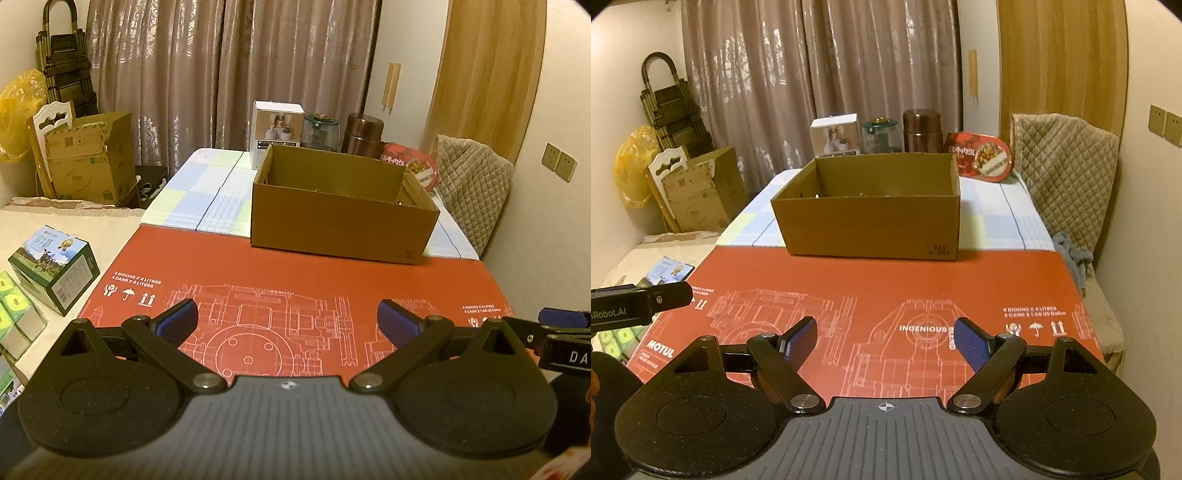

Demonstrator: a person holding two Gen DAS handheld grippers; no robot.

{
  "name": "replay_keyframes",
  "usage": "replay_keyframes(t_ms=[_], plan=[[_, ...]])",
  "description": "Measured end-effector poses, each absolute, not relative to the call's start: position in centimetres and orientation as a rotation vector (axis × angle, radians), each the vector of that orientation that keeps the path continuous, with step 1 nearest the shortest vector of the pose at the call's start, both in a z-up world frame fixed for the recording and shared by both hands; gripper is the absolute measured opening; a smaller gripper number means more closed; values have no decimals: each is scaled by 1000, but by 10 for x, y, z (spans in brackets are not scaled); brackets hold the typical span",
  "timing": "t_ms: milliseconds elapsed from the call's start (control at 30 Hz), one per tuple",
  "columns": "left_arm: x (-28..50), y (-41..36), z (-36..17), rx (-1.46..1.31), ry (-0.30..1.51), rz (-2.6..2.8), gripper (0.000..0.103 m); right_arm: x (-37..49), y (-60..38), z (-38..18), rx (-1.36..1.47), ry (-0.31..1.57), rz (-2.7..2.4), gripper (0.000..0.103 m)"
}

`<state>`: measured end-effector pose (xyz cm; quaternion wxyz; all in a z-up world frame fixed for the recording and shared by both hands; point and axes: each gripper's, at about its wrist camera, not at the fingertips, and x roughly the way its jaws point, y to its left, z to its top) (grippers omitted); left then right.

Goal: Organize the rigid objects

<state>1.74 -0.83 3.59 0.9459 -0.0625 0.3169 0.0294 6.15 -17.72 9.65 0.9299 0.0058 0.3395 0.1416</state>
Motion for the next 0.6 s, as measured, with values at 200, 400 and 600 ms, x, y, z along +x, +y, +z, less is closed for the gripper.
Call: replay_keyframes(t_ms=[200,400,600], plan=[[16,-14,35,-124,647,51,102,60,-183,100,26,691,278,78],[18,-15,34,-122,652,49,102,60,-184,99,32,698,279,78],[16,-16,34,-136,649,15,102,61,-185,97,41,703,278,78]])
